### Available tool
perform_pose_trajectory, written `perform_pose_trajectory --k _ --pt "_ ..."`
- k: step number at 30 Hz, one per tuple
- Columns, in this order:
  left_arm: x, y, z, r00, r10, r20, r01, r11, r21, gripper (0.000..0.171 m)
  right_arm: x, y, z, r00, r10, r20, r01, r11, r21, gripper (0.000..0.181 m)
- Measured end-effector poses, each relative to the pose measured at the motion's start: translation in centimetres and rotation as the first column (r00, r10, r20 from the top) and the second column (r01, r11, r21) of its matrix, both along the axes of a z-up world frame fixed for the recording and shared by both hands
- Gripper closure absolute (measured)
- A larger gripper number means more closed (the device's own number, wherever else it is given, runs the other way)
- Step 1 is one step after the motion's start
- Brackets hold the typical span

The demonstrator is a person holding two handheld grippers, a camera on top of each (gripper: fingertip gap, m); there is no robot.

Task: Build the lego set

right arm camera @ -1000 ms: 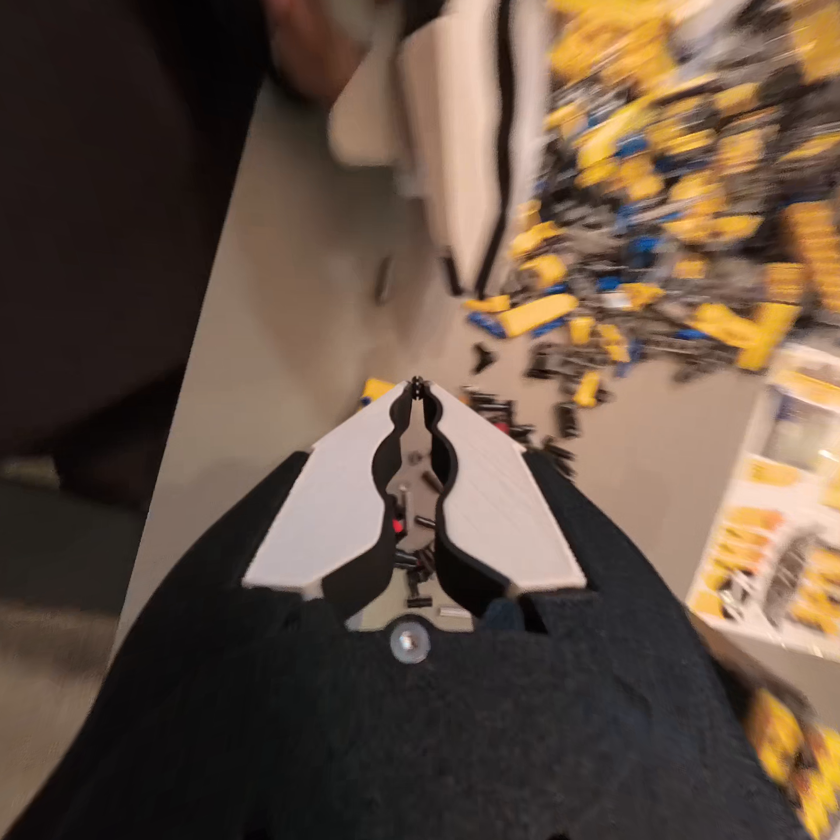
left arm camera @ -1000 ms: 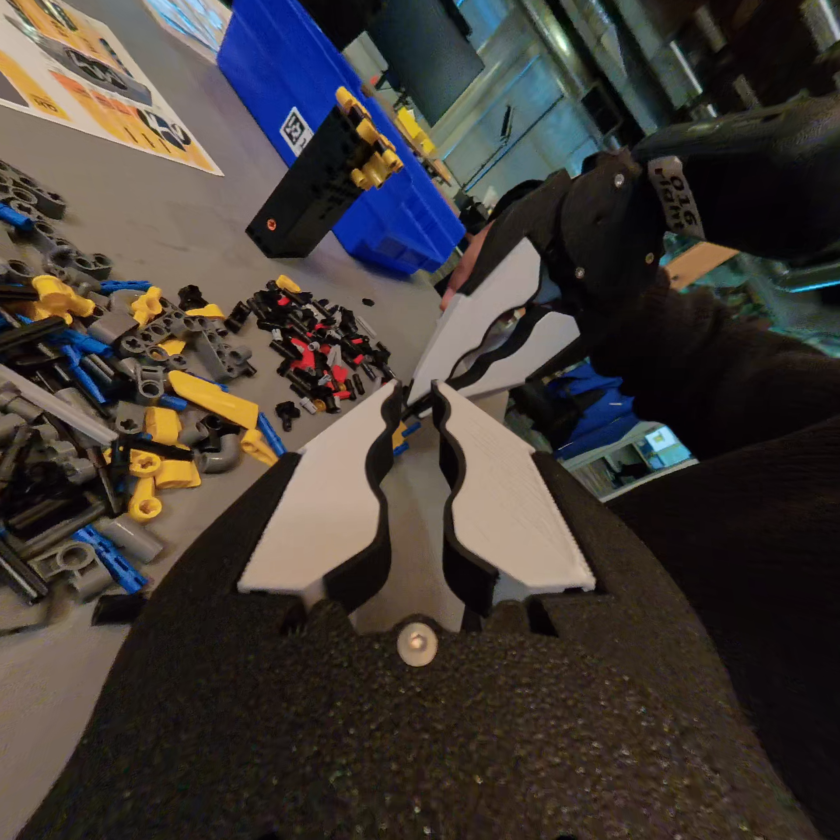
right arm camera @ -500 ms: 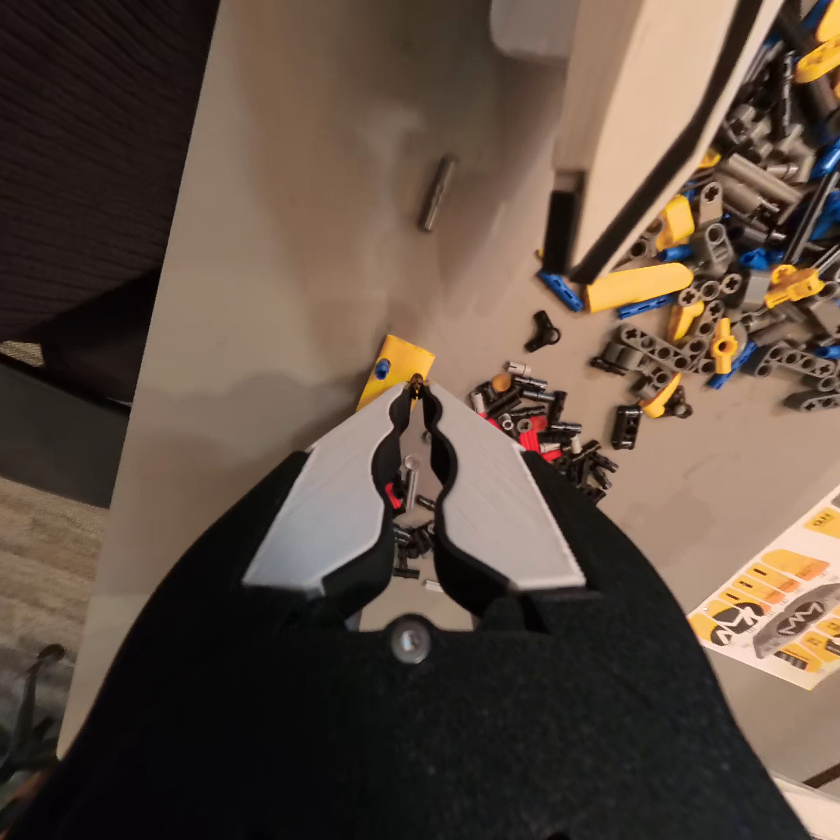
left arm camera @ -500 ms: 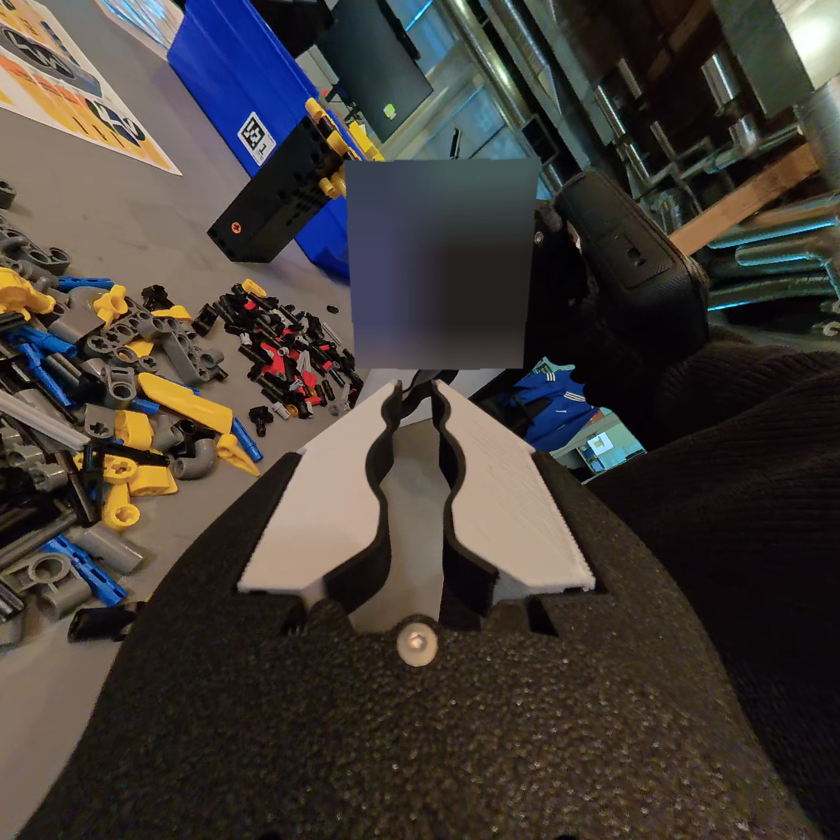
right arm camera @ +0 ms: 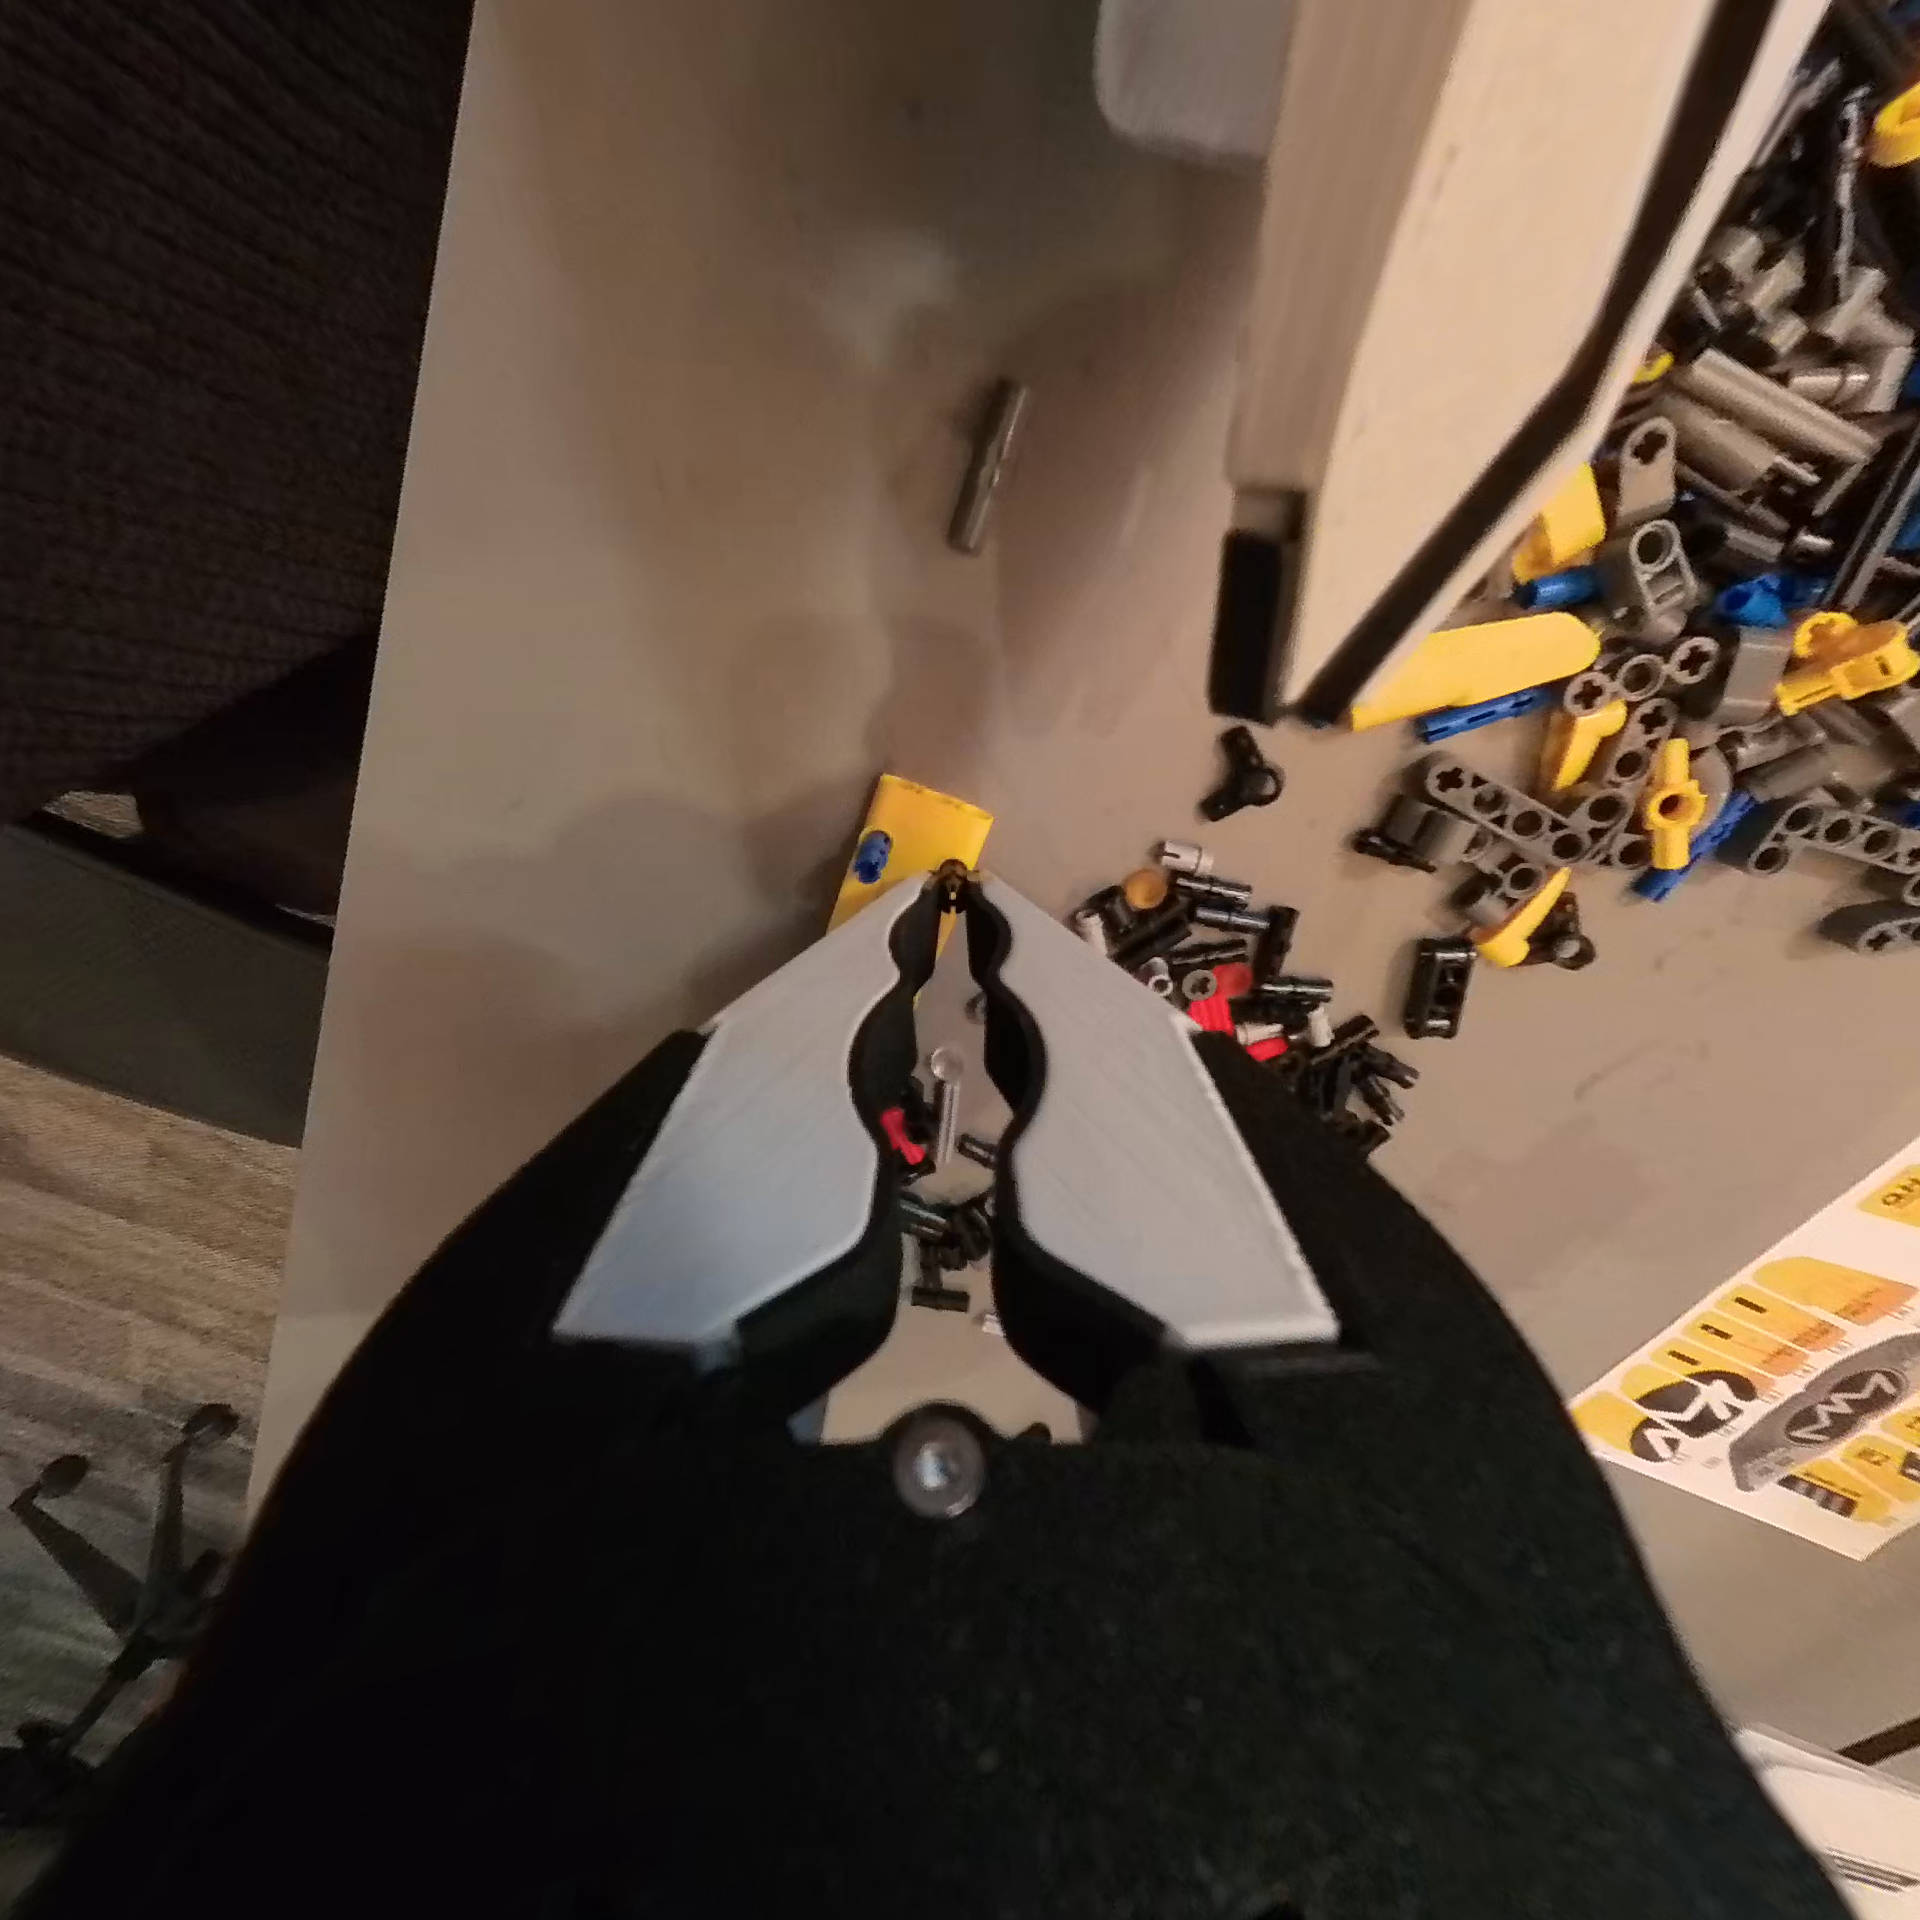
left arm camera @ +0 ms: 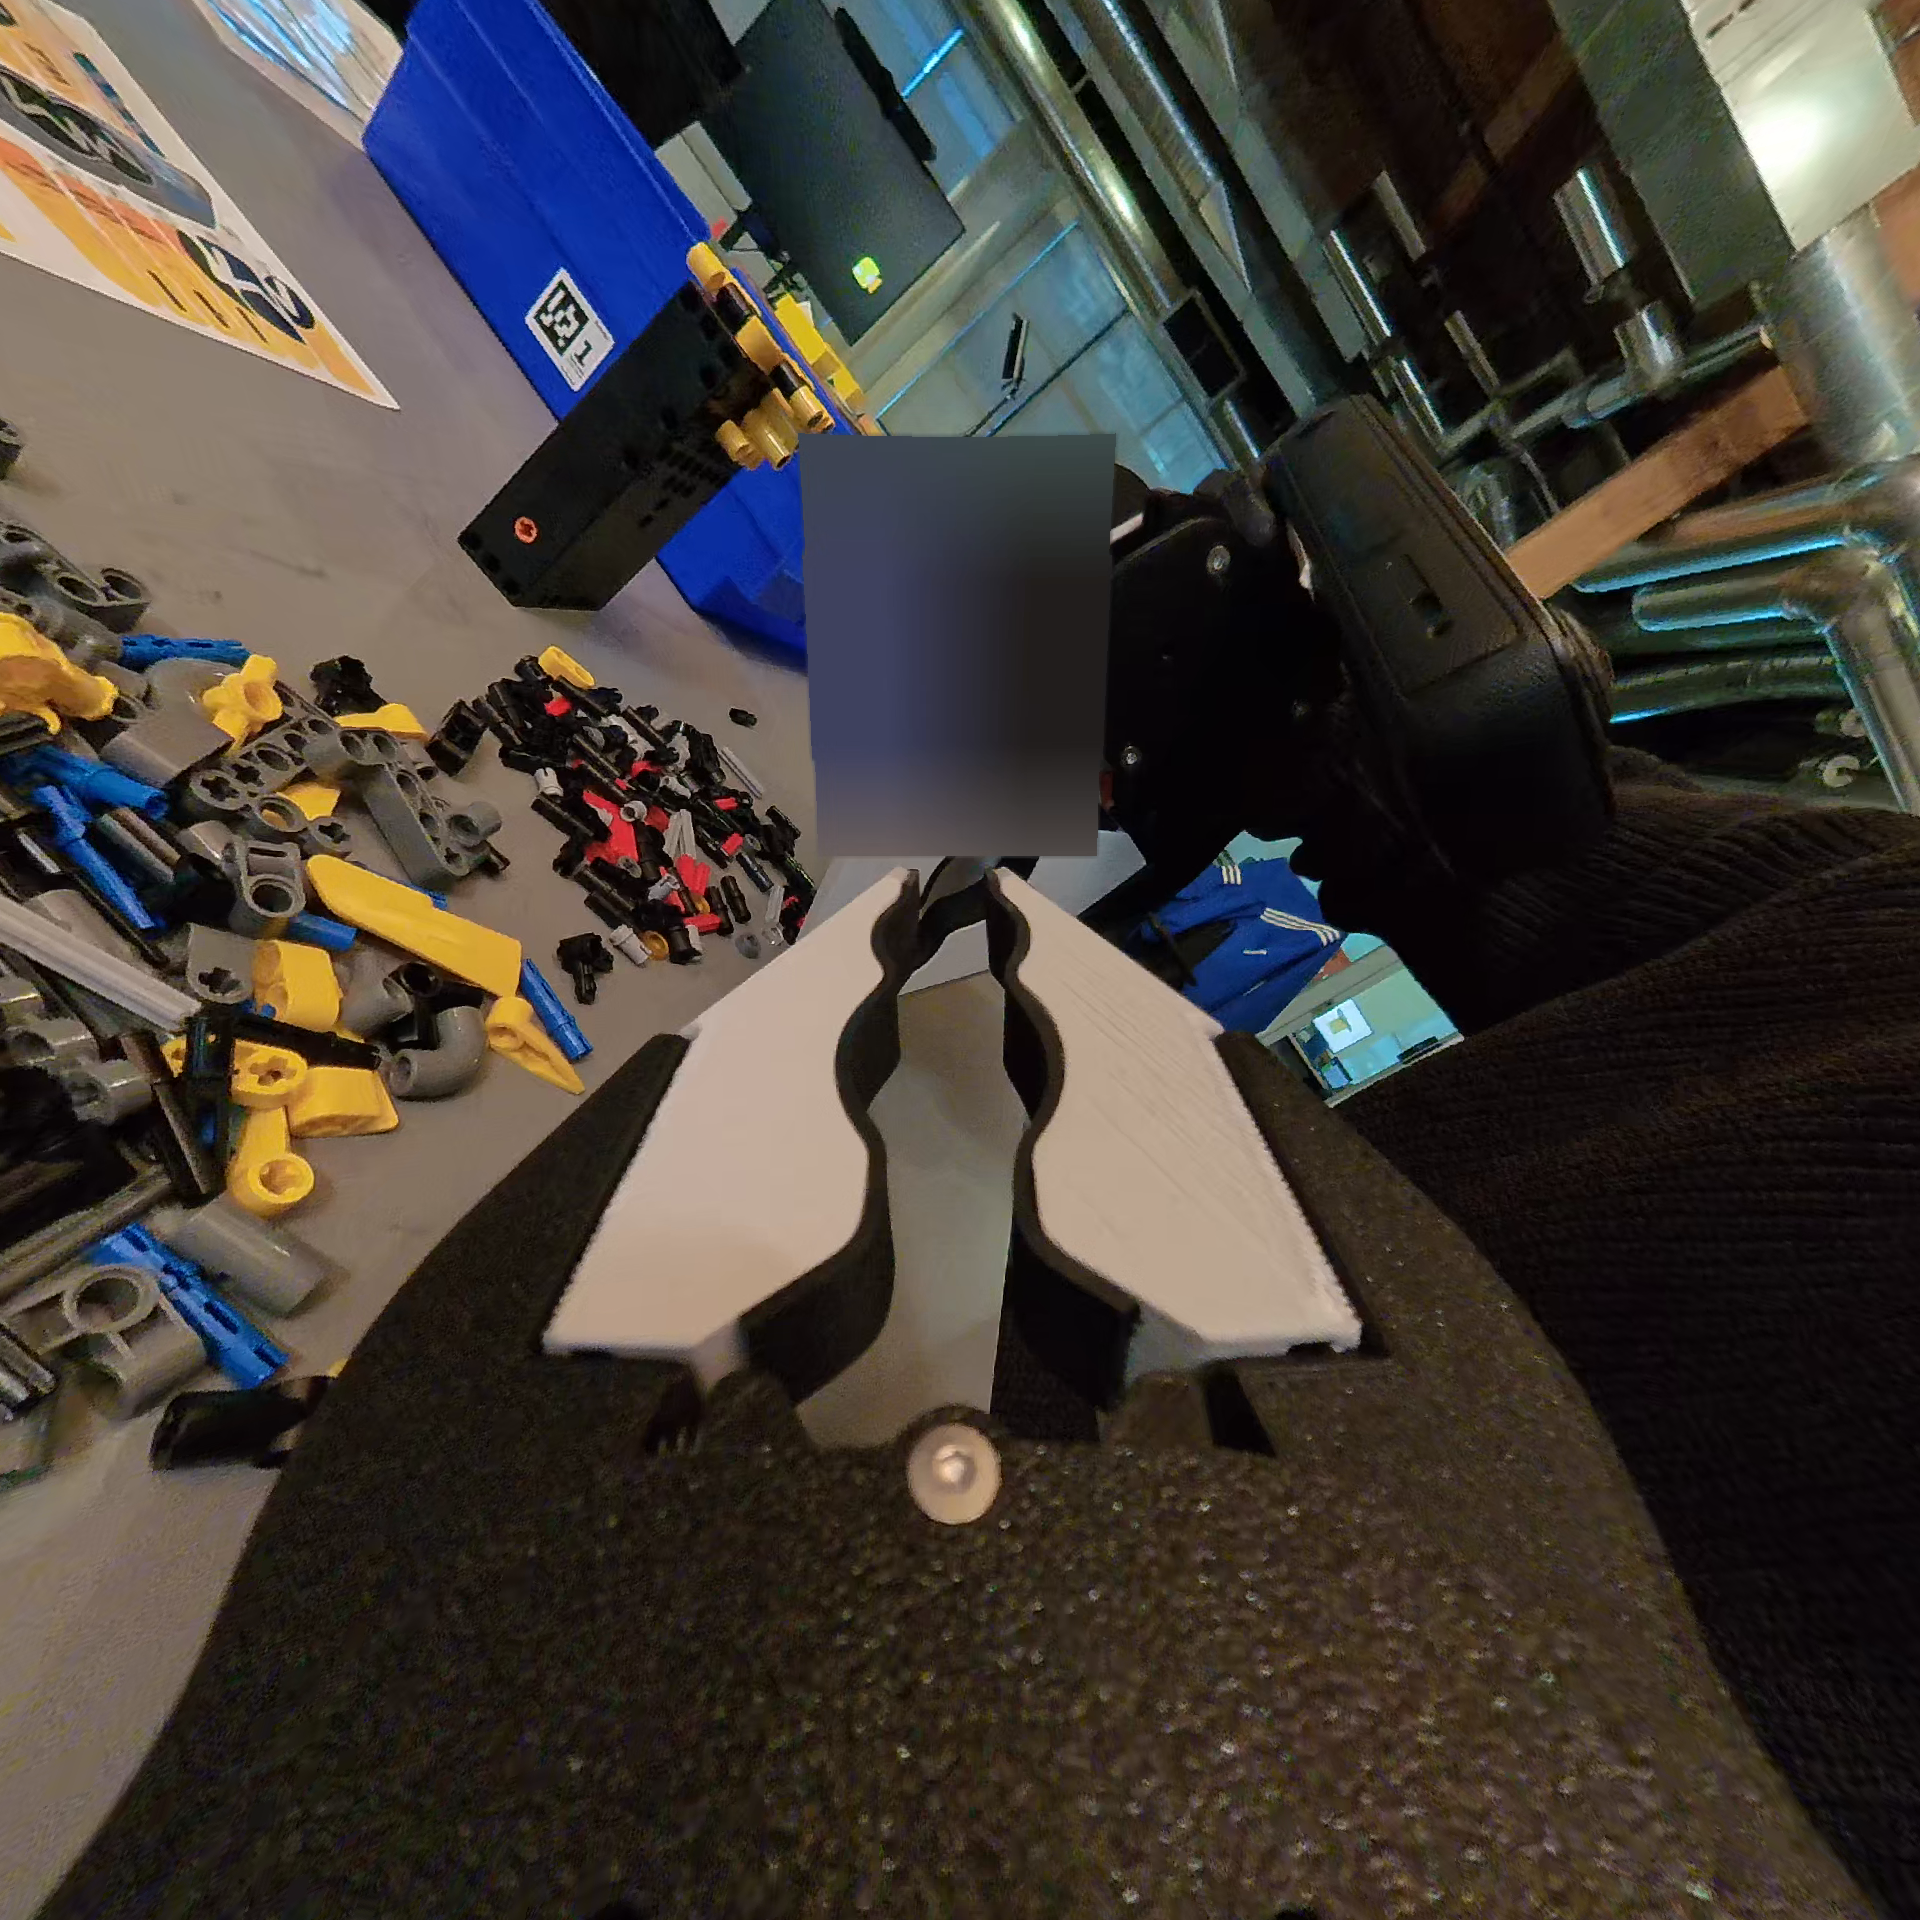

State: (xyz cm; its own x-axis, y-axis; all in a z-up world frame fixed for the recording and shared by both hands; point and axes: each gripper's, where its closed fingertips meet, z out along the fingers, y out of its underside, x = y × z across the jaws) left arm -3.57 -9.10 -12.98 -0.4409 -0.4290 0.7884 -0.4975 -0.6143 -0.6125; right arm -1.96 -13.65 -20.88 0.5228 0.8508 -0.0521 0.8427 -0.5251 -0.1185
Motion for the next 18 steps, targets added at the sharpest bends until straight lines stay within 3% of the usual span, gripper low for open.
perform_pose_trajectory --k 18 --pt "0.02 0.19 0.04 1.0 0.0 -0.002 0.0 1.0 -0.018 0.159 -0.2 0.09 -0.05 0.999 -0.014 0.041 0.016 0.999 -0.032 0.177"
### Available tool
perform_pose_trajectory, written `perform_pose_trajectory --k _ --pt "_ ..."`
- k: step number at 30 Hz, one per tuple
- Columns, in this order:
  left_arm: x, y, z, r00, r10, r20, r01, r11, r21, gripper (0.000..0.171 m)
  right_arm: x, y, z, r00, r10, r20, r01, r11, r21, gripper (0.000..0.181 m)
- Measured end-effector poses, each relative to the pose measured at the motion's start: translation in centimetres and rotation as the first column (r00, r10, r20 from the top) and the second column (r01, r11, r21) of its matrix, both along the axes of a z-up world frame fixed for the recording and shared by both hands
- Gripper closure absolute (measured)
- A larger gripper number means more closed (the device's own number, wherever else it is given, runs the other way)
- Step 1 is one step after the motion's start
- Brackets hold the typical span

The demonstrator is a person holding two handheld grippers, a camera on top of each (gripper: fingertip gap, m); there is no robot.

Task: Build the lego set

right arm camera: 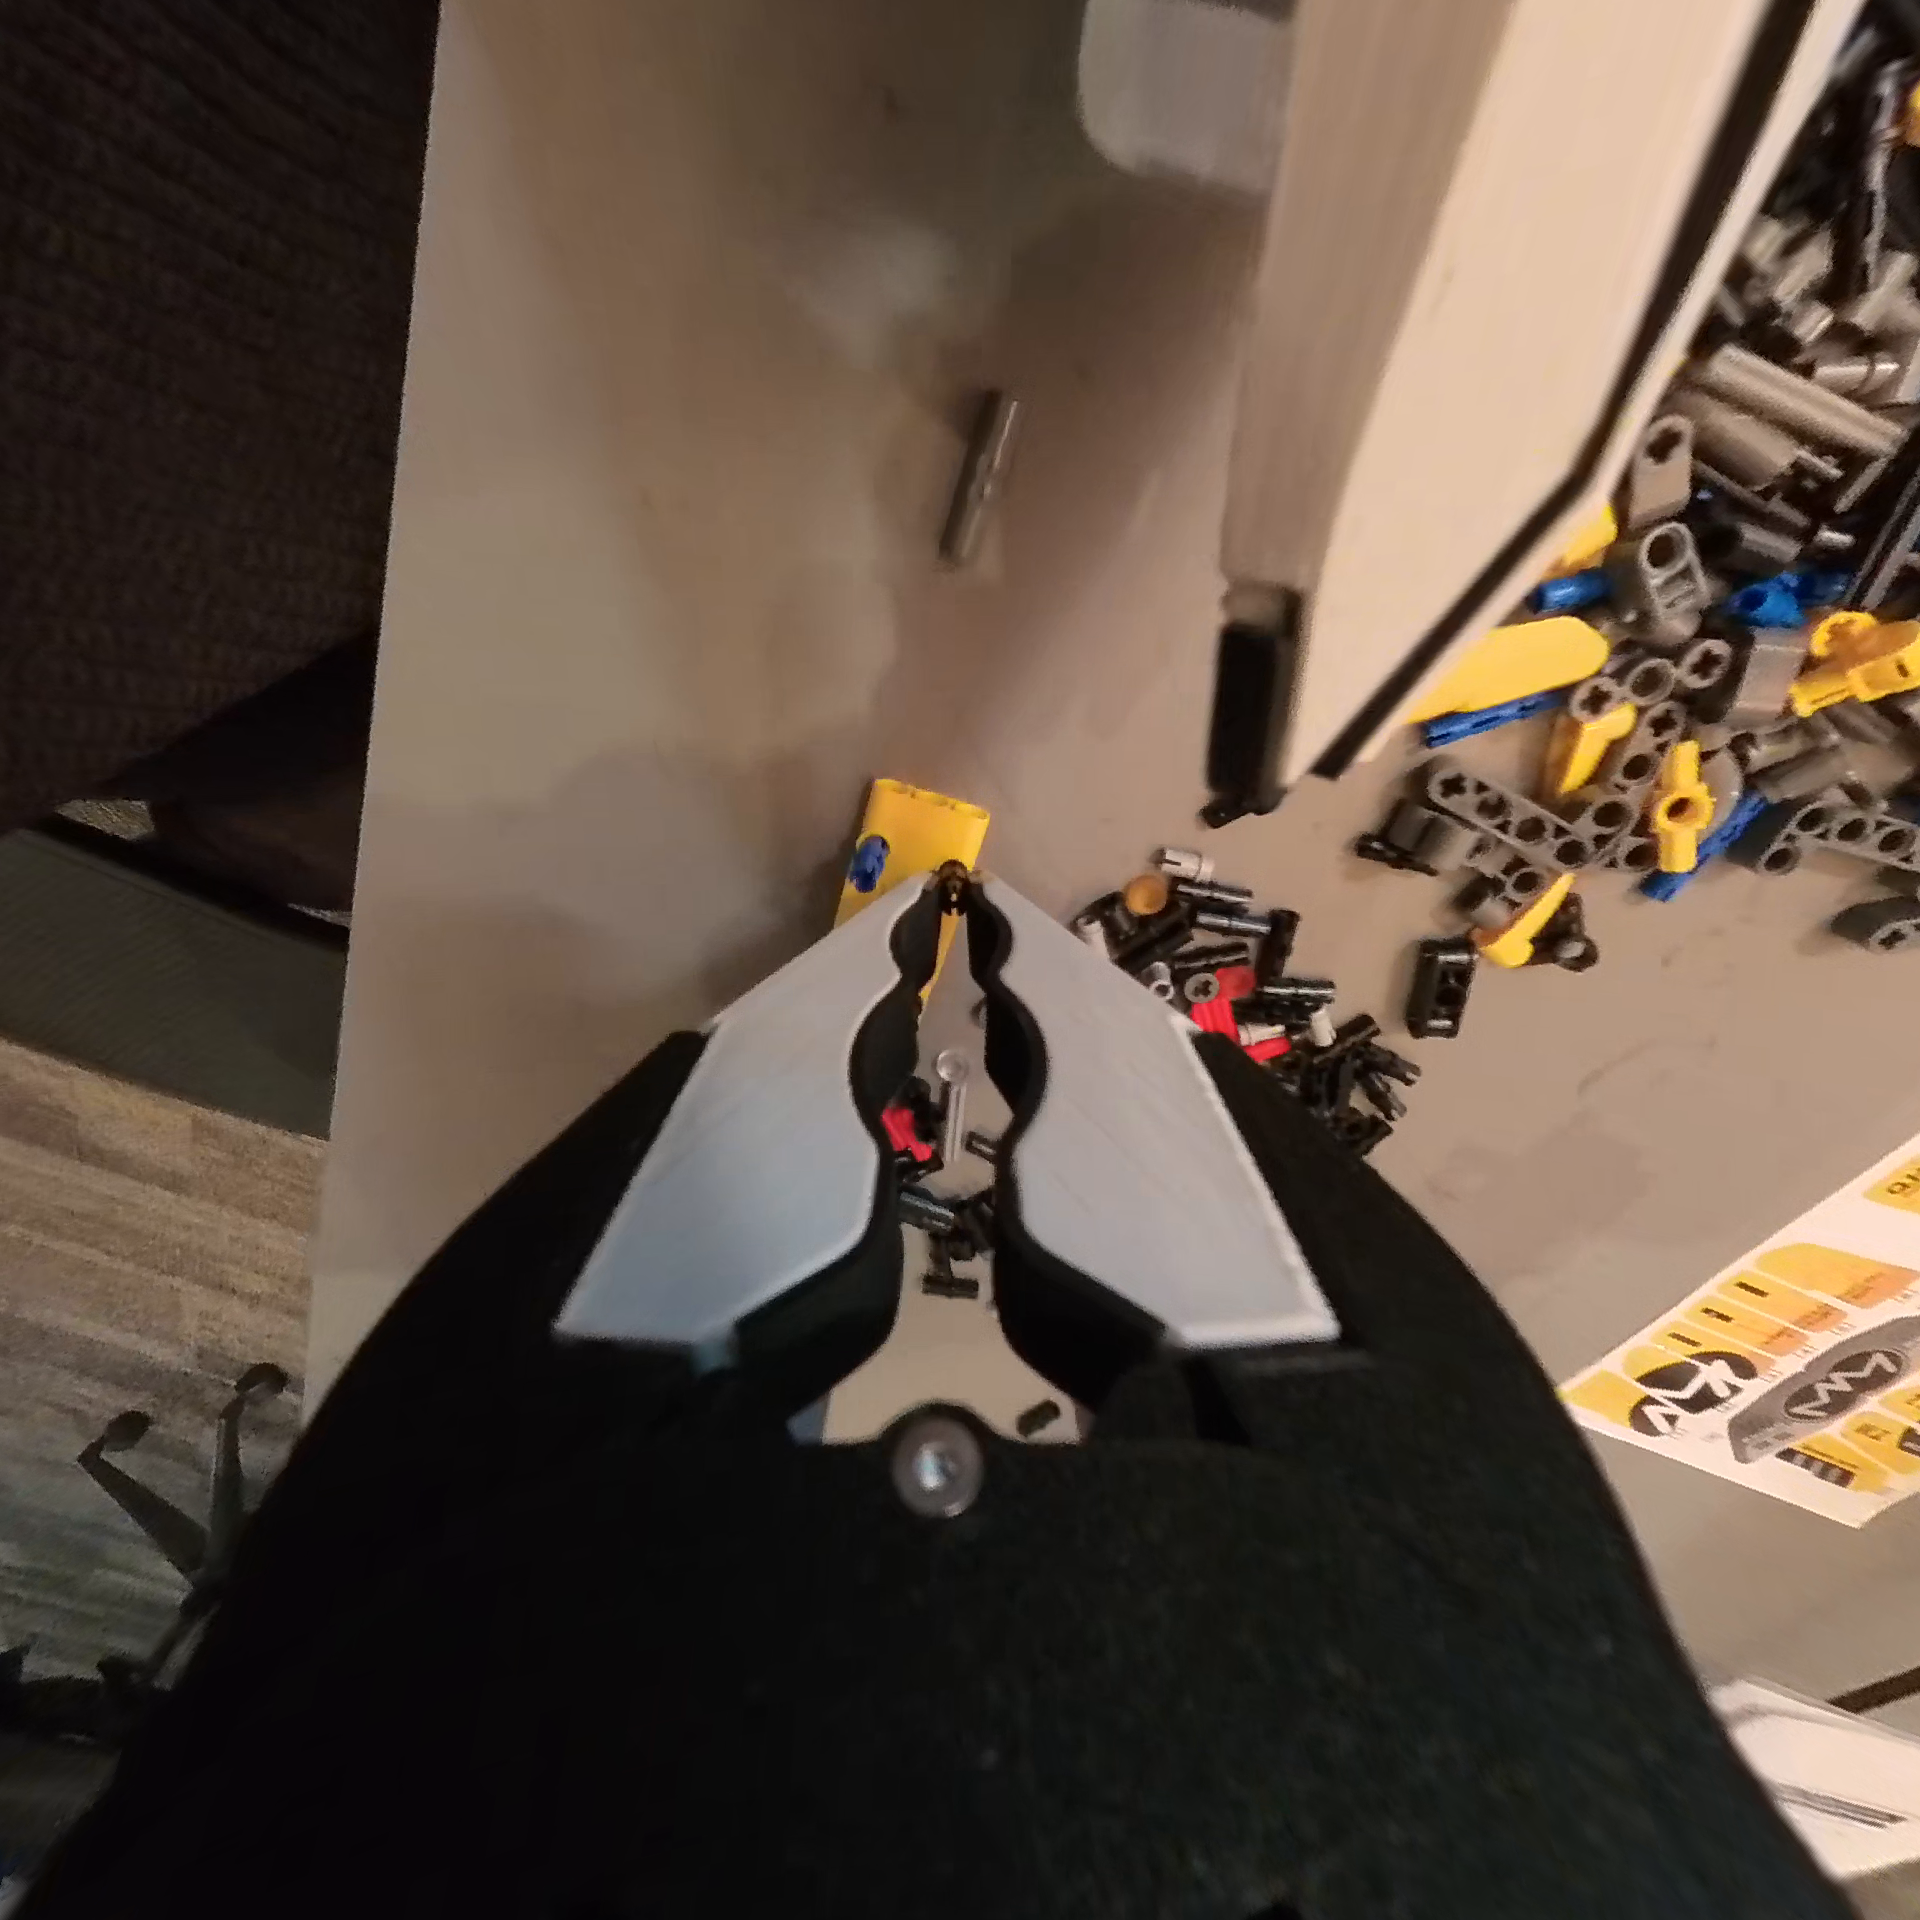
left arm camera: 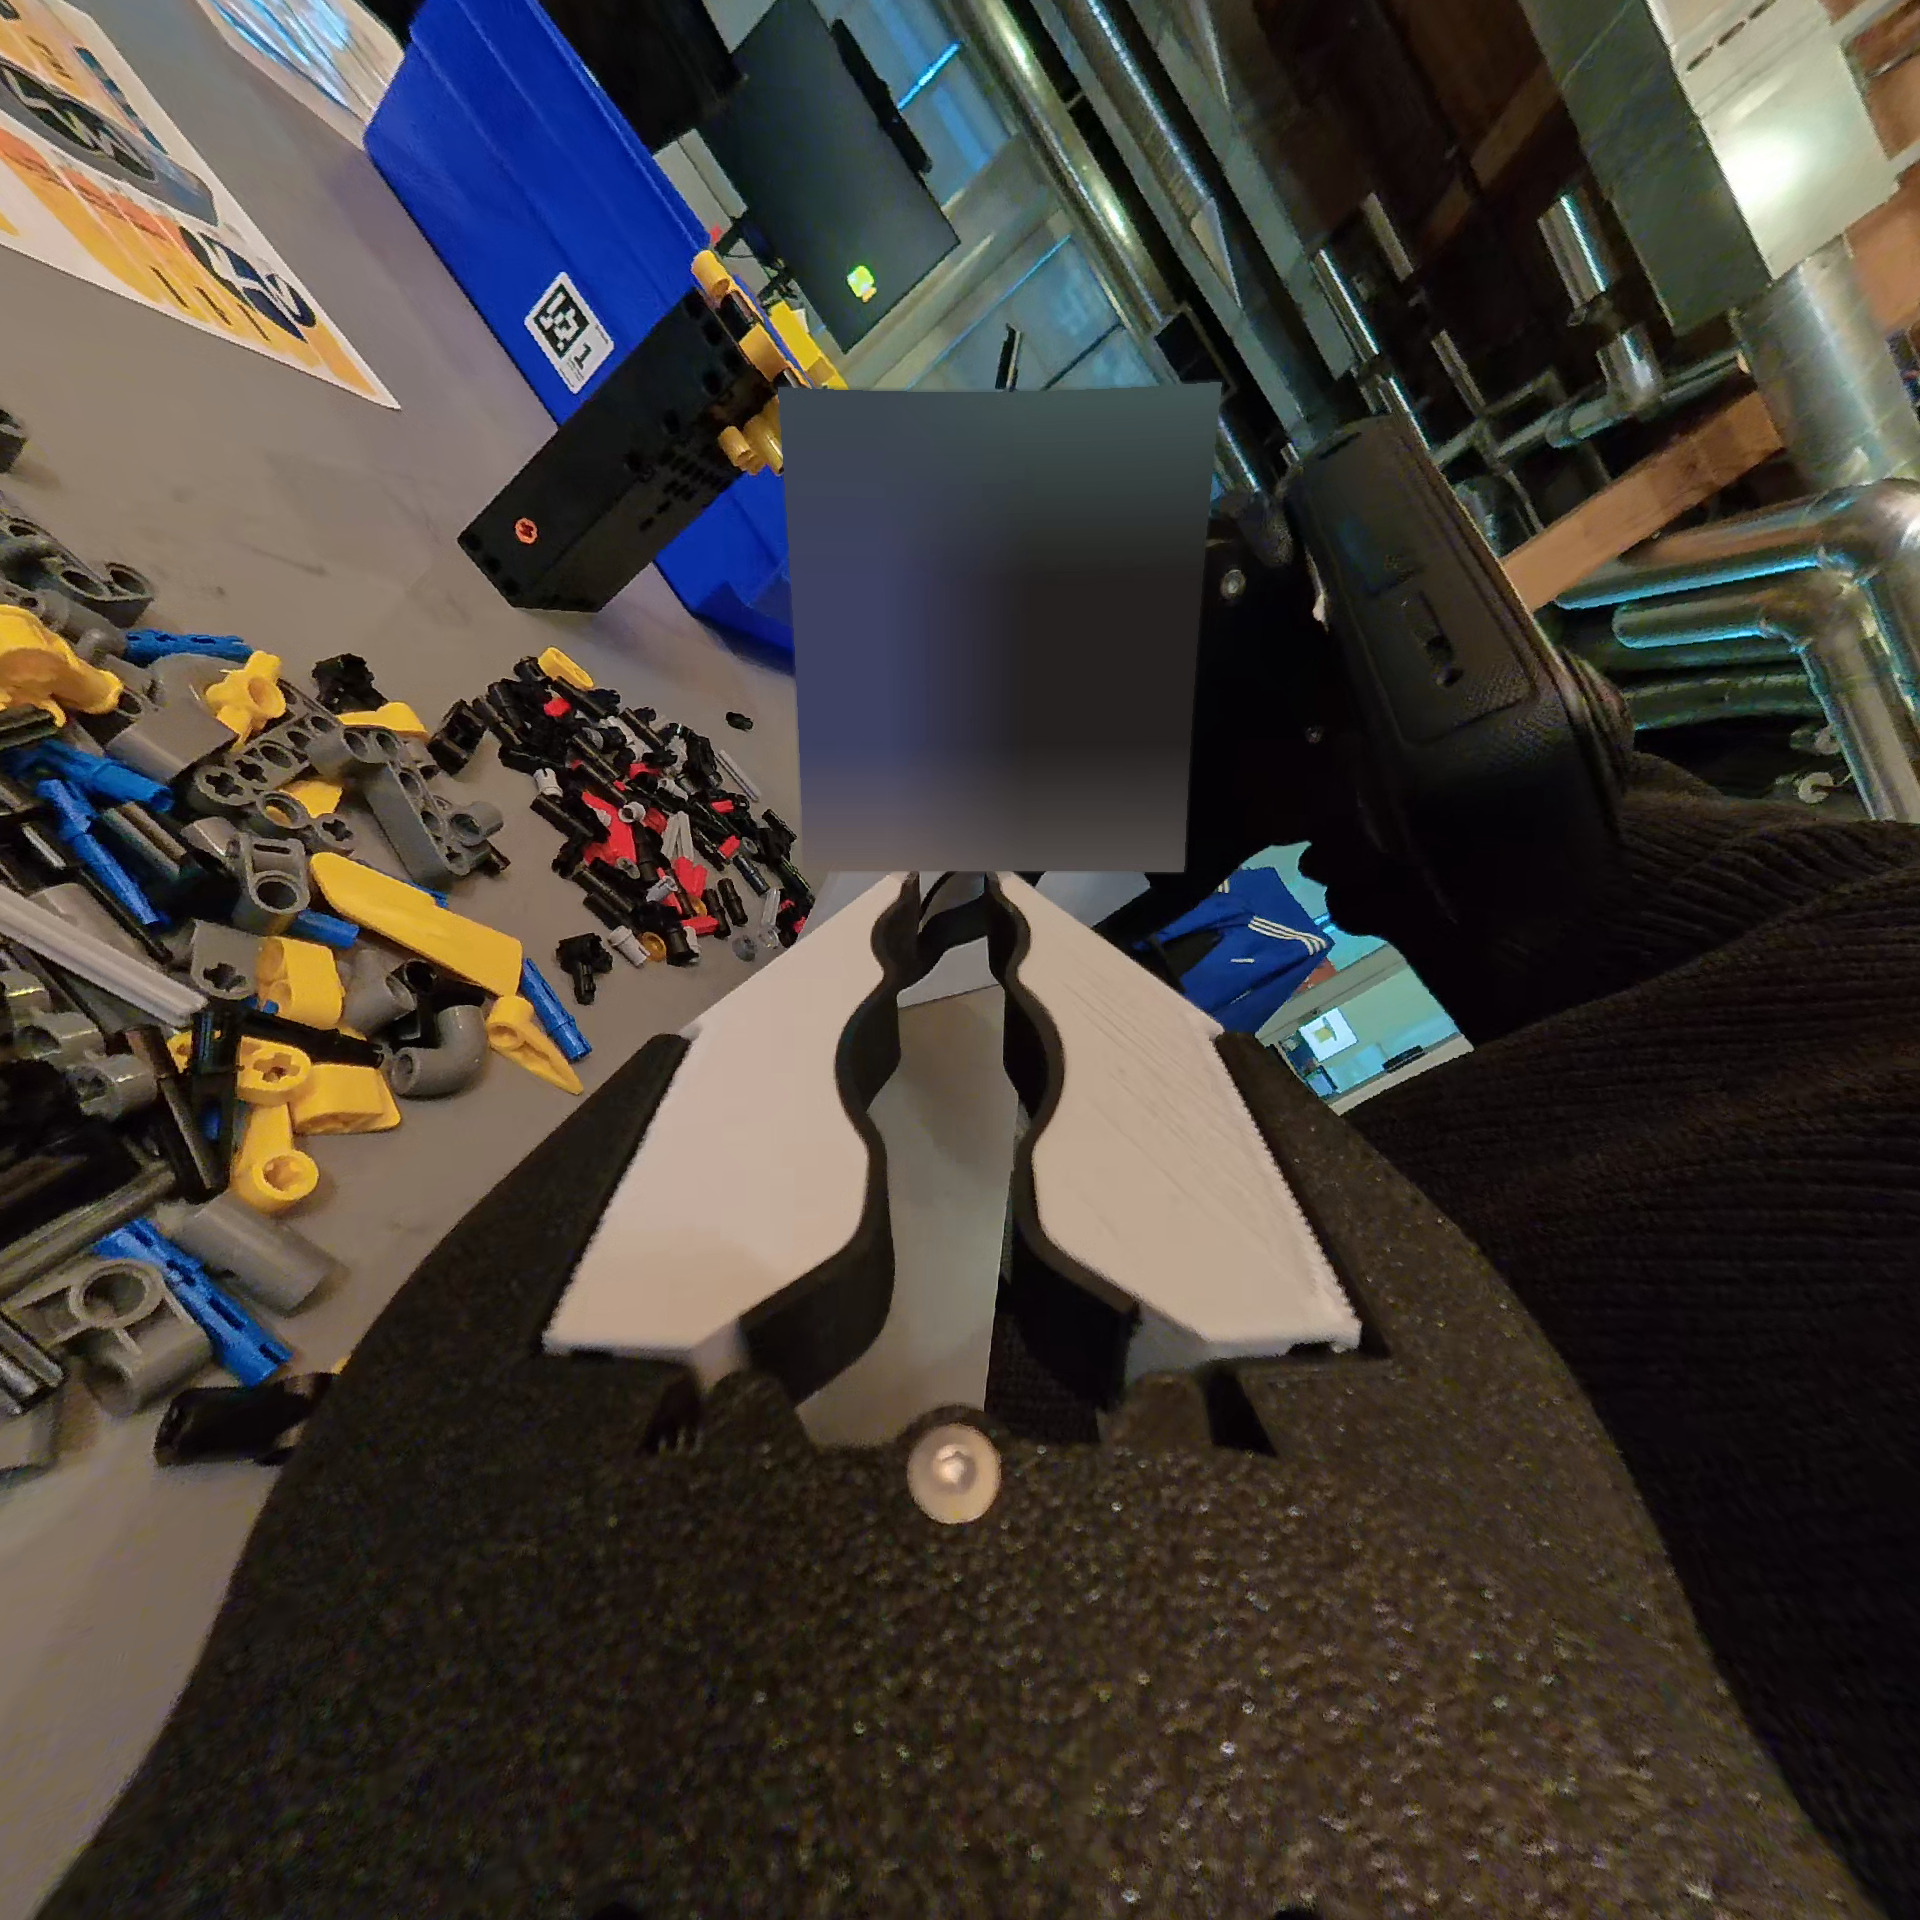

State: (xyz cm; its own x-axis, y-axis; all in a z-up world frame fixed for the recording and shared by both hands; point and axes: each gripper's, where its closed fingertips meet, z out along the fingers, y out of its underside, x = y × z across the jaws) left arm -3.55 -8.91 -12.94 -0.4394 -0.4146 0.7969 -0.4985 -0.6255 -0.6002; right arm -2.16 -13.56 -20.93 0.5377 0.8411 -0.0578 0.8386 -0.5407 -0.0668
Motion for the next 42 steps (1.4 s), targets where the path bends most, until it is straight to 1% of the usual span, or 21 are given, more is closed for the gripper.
perform_pose_trajectory --k 9,11,13,19,24,26,28,29,30,31,32,33,34,36,38,39,40,41,42 --pt "0.0 0.1 0.0 1.0 0.0 0.002 0.0 1.0 -0.008 0.159 0.0 0.0 -0.1 0.999 0.013 0.032 -0.012 1.0 -0.009 0.178" --pt "0.0 0.1 0.1 1.0 0.001 0.003 -0.001 1.0 -0.008 0.159 -0.2 -0.1 -0.5 0.999 0.025 0.039 -0.024 1.0 -0.017 0.178" --pt "-0.1 0.1 0.1 1.0 -0.001 0.003 0.001 1.0 -0.013 0.16 -0.5 -0.2 -0.7 0.999 0.039 0.037 -0.038 0.999 -0.021 0.177" --pt "-0.1 0.3 0.2 1.0 -0.002 0.004 0.002 0.999 -0.039 0.16 -0.5 -0.2 -0.7 1.0 0.022 0.014 -0.022 1.0 -0.015 0.177" --pt "-0.1 0.4 0.3 1.0 -0.001 0.005 0.001 0.999 -0.049 0.159 -0.4 0.0 -0.4 0.997 -0.054 -0.059 0.056 0.998 0.033 0.174" --pt "-0.1 0.4 0.3 1.0 0.001 0.005 -0.001 0.999 -0.047 0.159 -0.4 0.4 0.4 0.985 -0.116 -0.126 0.127 0.988 0.086 0.165" --pt "-0.1 0.4 0.3 1.0 0.002 0.005 -0.002 0.999 -0.045 0.159 -0.2 0.9 1.6 0.96 -0.191 -0.204 0.223 0.963 0.148 0.163" --pt "-0.1 0.4 0.2 1.0 0.002 0.005 -0.001 0.999 -0.044 0.159 0.2 1.2 2.4 0.942 -0.234 -0.243 0.282 0.941 0.188 0.163" --pt "-0.1 0.4 0.2 1.0 0.002 0.005 -0.002 0.999 -0.043 0.159 0.7 1.5 3.1 0.917 -0.278 -0.285 0.349 0.907 0.235 0.161" --pt "-0.1 0.4 0.2 1.0 0.003 0.004 -0.003 0.999 -0.042 0.159 1.5 1.8 4.0 0.885 -0.327 -0.332 0.426 0.857 0.29 0.158" --pt "-0.1 0.4 0.2 1.0 0.004 0.003 -0.003 0.999 -0.04 0.159 2.5 2.0 5.0 0.842 -0.378 -0.386 0.512 0.786 0.346 0.152" --pt "0.0 0.4 0.2 1.0 0.005 0.004 -0.005 0.999 -0.038 0.159 3.7 1.9 6.0 0.788 -0.425 -0.446 0.599 0.698 0.392 0.146" --pt "0.0 0.4 0.2 1.0 0.007 0.004 -0.007 0.999 -0.036 0.159 5.1 1.4 6.8 0.724 -0.47 -0.504 0.683 0.592 0.428 0.142" --pt "0.0 0.3 0.2 1.0 0.012 0.008 -0.012 1.0 -0.027 0.159 9.2 -0.8 7.9 0.587 -0.56 -0.584 0.806 0.339 0.485 0.14" --pt "0.0 0.2 0.1 1.0 0.013 0.006 -0.013 1.0 -0.013 0.159 13.7 -4.8 7.7 0.439 -0.657 -0.613 0.848 0.078 0.524 0.137" --pt "0.0 0.2 0.0 1.0 0.013 0.006 -0.013 1.0 -0.004 0.159 15.7 -7.0 7.2 0.359 -0.704 -0.612 0.847 -0.029 0.53 0.135" --pt "0.1 0.1 0.0 1.0 0.014 0.005 -0.014 1.0 0.006 0.159 17.2 -9.1 6.6 0.292 -0.736 -0.611 0.842 -0.105 0.529 0.131" --pt "0.1 0.0 -0.1 1.0 0.014 0.003 -0.014 1.0 0.017 0.159 18.2 -10.7 5.8 0.239 -0.757 -0.608 0.836 -0.157 0.525 0.129" --pt "0.1 -0.2 -0.2 1.0 0.012 0.002 -0.012 0.999 0.03 0.159 19.1 -11.9 4.9 0.199 -0.775 -0.6 0.833 -0.189 0.52 0.126"
